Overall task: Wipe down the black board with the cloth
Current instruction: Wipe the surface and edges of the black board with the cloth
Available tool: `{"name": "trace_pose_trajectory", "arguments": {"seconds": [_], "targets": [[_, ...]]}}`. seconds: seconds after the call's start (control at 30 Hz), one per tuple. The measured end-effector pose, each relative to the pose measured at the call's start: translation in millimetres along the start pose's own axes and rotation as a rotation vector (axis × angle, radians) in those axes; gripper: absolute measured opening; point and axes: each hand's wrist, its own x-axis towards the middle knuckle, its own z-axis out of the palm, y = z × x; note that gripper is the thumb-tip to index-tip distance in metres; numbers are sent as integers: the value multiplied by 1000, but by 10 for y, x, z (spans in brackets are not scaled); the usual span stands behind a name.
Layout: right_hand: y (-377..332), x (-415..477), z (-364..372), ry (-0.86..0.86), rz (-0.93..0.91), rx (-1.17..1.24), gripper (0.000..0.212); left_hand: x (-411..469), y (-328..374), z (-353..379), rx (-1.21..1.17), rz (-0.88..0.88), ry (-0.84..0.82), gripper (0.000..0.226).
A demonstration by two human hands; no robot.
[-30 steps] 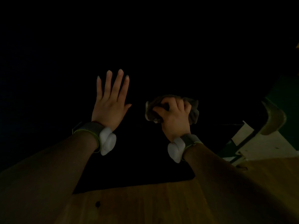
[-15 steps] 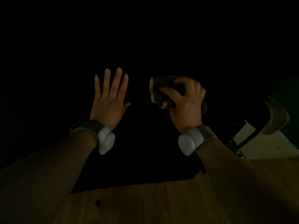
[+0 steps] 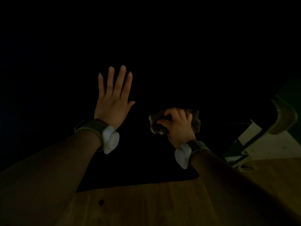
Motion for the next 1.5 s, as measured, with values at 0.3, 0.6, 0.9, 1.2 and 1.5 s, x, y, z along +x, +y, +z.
{"name": "trace_pose_trajectory", "arguments": {"seconds": [0.3,0.6,0.9,1.2,1.5], "targets": [[206,-129,270,-378,22,-67,40,-5,12,-45,1,16,-34,88],[19,-25,-343,-171,276,212,46,-35,13,-366,-69,25,-168,83],[-204,175,-1342,94,316,376,50,70,-30,-1010,-237,2,-205,61],[-494,461,-2092,213,248,391,53,604,-263,-1676,-337,-89,-127,61],[-682,693,-2580,236,231,322,64,942,-349,-2215,-265,-172,-49,66]]}}
